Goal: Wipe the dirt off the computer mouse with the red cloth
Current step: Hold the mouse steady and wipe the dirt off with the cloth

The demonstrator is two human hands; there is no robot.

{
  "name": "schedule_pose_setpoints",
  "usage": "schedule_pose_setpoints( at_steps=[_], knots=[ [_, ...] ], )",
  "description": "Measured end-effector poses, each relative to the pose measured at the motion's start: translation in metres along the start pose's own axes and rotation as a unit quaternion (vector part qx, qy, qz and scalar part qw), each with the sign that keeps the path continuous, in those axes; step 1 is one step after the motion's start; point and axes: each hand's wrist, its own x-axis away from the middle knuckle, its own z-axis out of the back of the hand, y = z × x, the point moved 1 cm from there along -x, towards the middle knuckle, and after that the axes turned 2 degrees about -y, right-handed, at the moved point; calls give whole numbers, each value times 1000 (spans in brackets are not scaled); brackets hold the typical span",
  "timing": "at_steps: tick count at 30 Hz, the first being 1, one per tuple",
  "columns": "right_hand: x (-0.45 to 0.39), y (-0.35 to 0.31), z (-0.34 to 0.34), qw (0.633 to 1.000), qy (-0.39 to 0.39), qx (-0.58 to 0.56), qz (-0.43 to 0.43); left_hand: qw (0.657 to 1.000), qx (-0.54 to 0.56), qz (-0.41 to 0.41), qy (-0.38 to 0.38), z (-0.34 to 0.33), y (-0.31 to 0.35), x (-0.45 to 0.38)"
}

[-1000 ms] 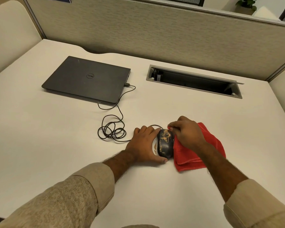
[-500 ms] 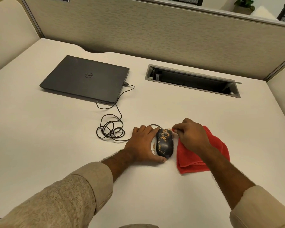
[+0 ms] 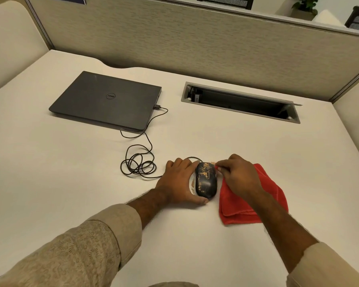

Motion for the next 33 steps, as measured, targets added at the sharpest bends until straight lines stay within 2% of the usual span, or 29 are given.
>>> schedule_pose_setpoints(
  at_steps=[2,5,8,13,16,20,22,27,33],
  knots=[
    [2,-1,0,1000,3,-25,7,1000,0,0,2,0,-1,0],
    [7,-6,-3,996,-39,-68,48,1000,1,1,-2,0,-1,0],
    [7,-1,0,993,-51,-102,41,1000,3,4,-3,0,0,0],
    [7,1,-1,996,-7,-82,27,1000,5,4,-5,1,0,0],
    [11,1,-5,998,-20,-55,26,1000,4,4,-6,1,1,1],
    [19,6,4,984,-66,-158,48,1000,6,8,-4,1,1,1],
    [17,11,9,982,-56,-180,33,1000,8,7,-5,2,1,1],
    [-1,15,2,990,15,-143,-10,1000,8,3,-4,2,1,1],
    [-3,3,-9,993,-19,-110,37,1000,2,5,-6,1,1,0]
  ],
)
